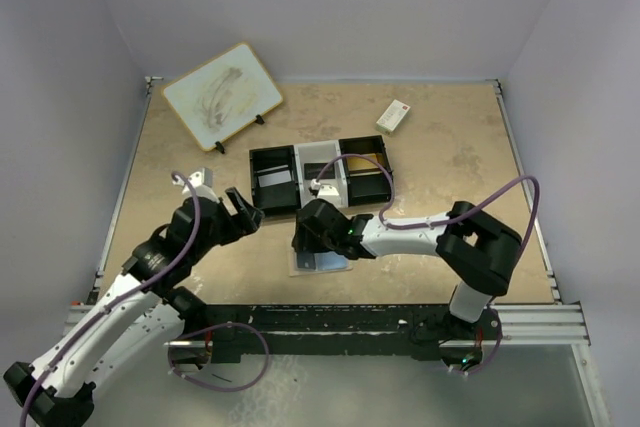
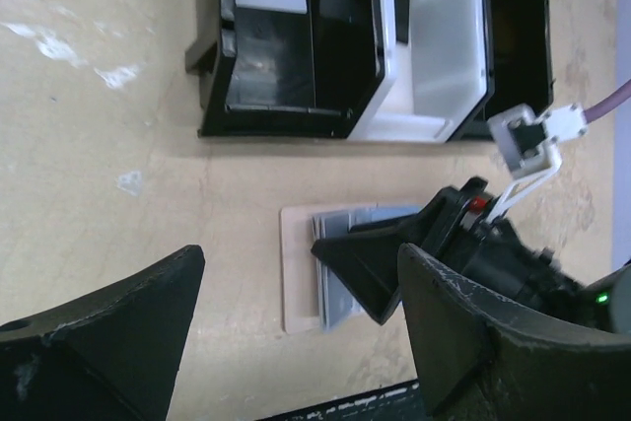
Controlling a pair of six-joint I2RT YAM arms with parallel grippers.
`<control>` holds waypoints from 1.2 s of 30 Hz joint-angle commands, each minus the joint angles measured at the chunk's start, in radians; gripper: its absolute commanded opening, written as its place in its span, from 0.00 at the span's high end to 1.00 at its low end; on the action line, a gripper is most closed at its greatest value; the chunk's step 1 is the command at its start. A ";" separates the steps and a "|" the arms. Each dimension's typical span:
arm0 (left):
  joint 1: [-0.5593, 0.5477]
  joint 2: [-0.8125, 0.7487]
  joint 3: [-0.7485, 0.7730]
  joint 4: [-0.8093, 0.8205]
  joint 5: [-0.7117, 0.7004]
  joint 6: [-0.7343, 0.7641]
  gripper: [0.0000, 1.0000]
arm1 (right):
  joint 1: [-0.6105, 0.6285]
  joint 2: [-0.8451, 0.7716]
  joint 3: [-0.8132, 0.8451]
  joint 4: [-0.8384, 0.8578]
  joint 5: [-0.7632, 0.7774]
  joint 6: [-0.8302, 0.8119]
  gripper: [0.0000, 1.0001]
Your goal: Take the credit cards out of the card holder
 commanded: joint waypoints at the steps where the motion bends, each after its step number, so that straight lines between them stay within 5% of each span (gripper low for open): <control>1: 0.003 0.039 -0.075 0.167 0.170 0.009 0.23 | -0.022 0.028 -0.060 0.102 -0.137 0.007 0.42; 12: 0.004 0.120 -0.238 0.342 0.266 -0.070 0.27 | -0.025 0.060 -0.049 0.092 -0.144 0.005 0.38; 19: 0.003 0.042 -0.235 0.282 0.106 -0.118 0.32 | -0.011 0.077 0.009 0.002 -0.039 -0.040 0.33; 24: 0.003 0.013 -0.212 0.250 0.062 -0.118 0.32 | 0.002 0.098 0.036 -0.040 -0.012 -0.043 0.39; 30: 0.003 0.013 -0.198 0.227 0.040 -0.119 0.33 | 0.037 0.138 0.122 -0.145 0.063 -0.052 0.25; 36: 0.004 -0.043 -0.158 0.167 -0.046 -0.124 0.34 | 0.055 0.183 0.162 -0.217 0.122 -0.053 0.28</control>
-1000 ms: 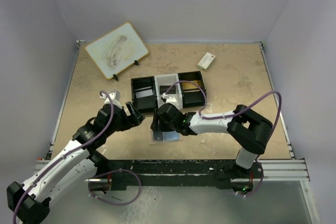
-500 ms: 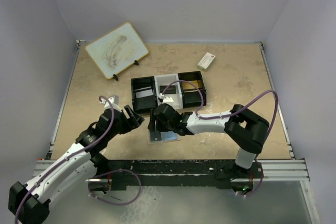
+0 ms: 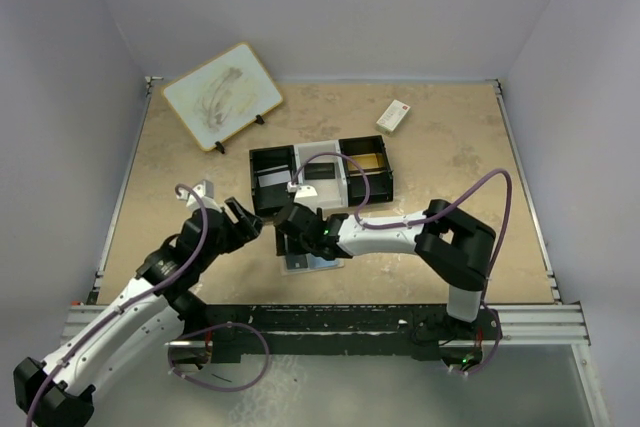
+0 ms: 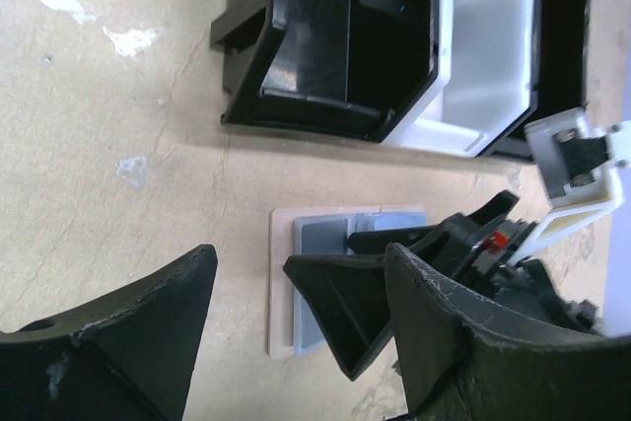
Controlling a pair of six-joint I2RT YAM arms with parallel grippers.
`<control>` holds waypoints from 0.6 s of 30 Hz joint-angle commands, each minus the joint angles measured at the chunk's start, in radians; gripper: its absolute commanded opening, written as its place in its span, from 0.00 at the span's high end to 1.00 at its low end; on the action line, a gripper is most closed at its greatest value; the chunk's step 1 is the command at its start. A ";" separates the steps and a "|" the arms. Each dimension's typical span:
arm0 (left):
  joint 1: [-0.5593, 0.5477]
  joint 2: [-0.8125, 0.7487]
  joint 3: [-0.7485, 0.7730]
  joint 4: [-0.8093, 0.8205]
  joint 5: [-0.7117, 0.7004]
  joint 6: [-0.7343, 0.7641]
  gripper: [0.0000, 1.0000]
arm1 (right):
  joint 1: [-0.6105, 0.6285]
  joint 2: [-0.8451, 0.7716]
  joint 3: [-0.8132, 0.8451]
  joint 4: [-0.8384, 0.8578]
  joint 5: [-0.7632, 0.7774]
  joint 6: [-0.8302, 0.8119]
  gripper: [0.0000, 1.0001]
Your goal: Take the credit cards out of the card holder
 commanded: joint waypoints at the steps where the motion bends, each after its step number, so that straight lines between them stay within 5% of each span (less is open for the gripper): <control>1: 0.003 -0.044 0.078 -0.031 -0.098 -0.011 0.33 | 0.007 0.074 0.000 -0.134 0.066 -0.002 0.29; 10: 0.003 -0.038 0.086 -0.044 -0.105 -0.014 0.33 | 0.007 0.053 -0.004 -0.125 0.038 0.005 0.45; 18: 0.003 -0.010 0.072 -0.003 -0.047 -0.001 0.34 | -0.004 0.017 -0.047 -0.041 -0.041 -0.012 0.47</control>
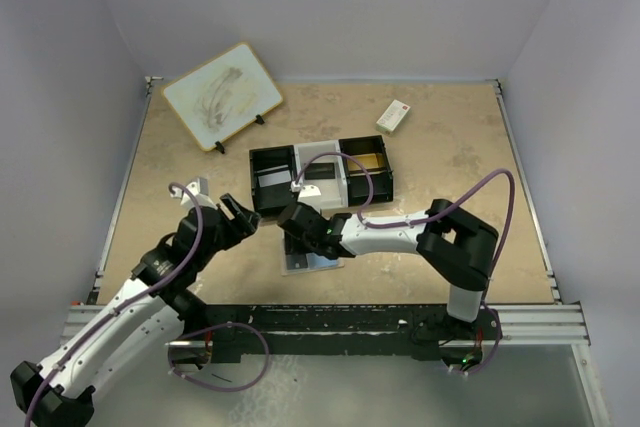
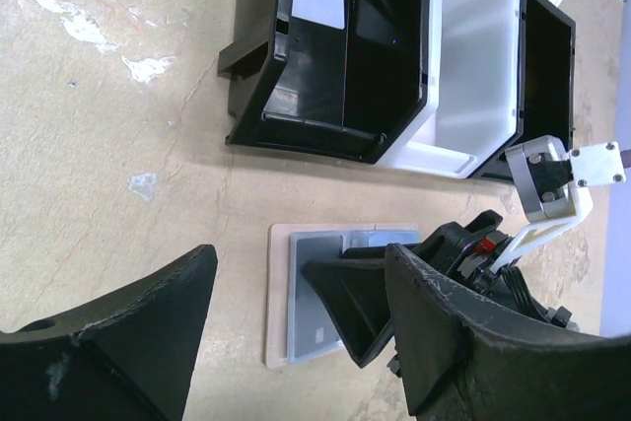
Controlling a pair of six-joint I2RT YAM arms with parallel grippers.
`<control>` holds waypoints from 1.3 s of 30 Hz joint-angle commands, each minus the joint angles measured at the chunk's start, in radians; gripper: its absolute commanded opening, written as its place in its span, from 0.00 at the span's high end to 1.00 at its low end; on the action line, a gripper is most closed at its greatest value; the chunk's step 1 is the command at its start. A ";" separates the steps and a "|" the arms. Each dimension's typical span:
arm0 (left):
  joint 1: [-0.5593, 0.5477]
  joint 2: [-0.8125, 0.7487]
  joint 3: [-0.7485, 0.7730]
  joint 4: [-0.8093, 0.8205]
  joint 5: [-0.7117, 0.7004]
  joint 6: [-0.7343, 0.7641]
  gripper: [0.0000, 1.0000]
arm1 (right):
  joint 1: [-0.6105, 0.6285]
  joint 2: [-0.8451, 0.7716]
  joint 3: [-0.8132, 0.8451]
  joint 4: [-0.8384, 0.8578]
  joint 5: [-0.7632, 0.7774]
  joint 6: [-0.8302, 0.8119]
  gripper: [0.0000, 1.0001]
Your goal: Take the credit cards out of the card holder
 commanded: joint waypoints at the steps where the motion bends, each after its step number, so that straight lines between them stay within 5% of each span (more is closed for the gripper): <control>1: 0.003 0.017 0.017 0.051 0.031 0.002 0.34 | -0.007 0.025 -0.028 -0.028 -0.064 -0.008 0.43; 5: 0.003 0.005 0.019 0.044 0.012 -0.005 0.34 | -0.002 0.052 0.010 -0.076 0.005 -0.025 0.30; 17: 0.003 -0.071 0.035 -0.019 -0.064 -0.024 0.34 | 0.034 0.133 0.115 -0.270 0.155 0.014 0.37; 25: 0.003 -0.055 0.035 -0.010 -0.041 -0.012 0.34 | 0.025 0.079 0.037 -0.144 0.023 0.000 0.44; 39: 0.003 0.055 -0.035 0.180 0.202 0.032 0.34 | -0.111 -0.026 -0.190 0.215 -0.292 -0.025 0.46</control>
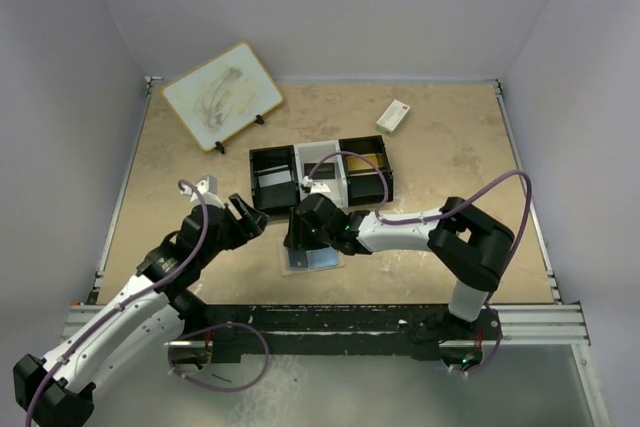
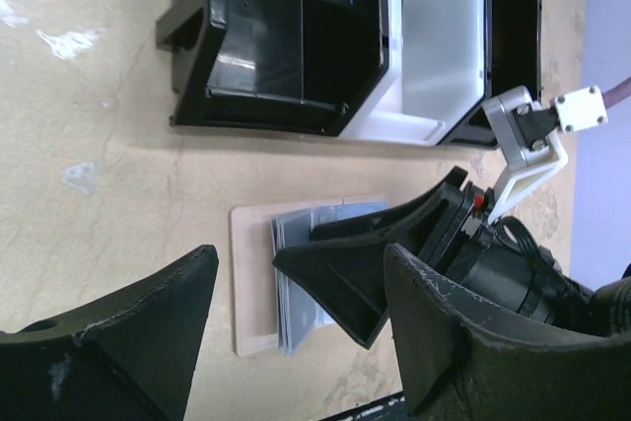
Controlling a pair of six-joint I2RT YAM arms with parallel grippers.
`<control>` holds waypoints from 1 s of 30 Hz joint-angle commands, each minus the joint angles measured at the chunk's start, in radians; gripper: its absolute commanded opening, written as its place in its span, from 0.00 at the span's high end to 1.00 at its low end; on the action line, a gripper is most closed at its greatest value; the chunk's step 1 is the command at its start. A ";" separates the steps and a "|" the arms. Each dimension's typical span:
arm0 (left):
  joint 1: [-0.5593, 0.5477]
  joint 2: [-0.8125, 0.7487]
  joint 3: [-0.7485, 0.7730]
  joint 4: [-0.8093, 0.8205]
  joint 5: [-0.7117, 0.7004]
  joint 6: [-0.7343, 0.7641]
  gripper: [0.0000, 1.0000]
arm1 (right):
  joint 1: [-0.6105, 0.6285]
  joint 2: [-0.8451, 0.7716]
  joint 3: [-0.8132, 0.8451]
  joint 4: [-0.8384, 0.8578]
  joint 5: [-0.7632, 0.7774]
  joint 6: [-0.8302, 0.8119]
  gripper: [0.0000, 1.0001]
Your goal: Take the credit cards out of the card holder
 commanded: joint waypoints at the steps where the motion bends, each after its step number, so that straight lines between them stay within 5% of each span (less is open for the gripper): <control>1: 0.003 0.030 -0.032 0.134 0.119 0.022 0.34 | -0.024 0.040 -0.068 0.041 -0.092 -0.009 0.45; 30: 0.004 0.081 -0.056 0.166 0.176 0.028 0.34 | -0.044 0.036 -0.112 0.089 -0.134 0.004 0.37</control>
